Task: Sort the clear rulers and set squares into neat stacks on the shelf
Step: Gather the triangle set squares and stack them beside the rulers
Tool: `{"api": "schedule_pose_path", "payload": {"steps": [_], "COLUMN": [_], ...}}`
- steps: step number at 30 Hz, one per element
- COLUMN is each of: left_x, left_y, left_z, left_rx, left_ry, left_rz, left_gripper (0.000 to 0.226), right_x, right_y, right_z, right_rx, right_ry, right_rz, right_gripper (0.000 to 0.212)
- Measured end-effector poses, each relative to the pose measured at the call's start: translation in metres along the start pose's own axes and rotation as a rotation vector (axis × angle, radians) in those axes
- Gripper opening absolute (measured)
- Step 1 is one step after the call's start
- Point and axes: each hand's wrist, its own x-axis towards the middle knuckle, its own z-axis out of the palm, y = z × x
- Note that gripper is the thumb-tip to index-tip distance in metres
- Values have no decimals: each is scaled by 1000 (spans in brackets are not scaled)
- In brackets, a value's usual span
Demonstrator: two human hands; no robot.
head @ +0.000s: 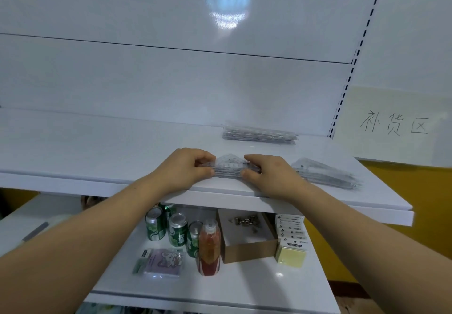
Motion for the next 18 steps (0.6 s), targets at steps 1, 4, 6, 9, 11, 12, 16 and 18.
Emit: {"api": "schedule_pose_path", "payload": {"steps": [1, 4, 6, 9, 11, 12, 16, 18], "left_x": [0, 0, 0, -2, -3, -4, -4, -2], "left_y": [0, 1, 1, 1, 1, 1, 1, -1], "left_z": [0, 0, 1, 2, 1, 1, -5, -6], "left_rx": [4, -10, -33, -46, -44, -41, 56, 94], "left_ry": [-1, -2, 20, 47, 35, 20, -69, -59], "left_rz": [1, 16, 35, 34, 29, 29, 2, 1], "left_gripper": [35, 28, 20, 17, 21, 27, 44, 39], "right_x": [0, -2, -3, -2, 0, 0, -1, 0], "right_y": [0, -2, -4, -7, -7, -6, -1, 1], "right_z": [0, -1, -1, -1, -1, -1, -3, -3], "right_rx": [-8, -13, -18, -28, -29, -30, -23, -40], "right_ry": [-4, -22, -4, 2, -26, -45, -93, -69], "right_rz": [-4, 5, 10, 9, 1, -2, 15, 0], "right_gripper": [55, 55, 48, 43, 47, 51, 69, 63]}}
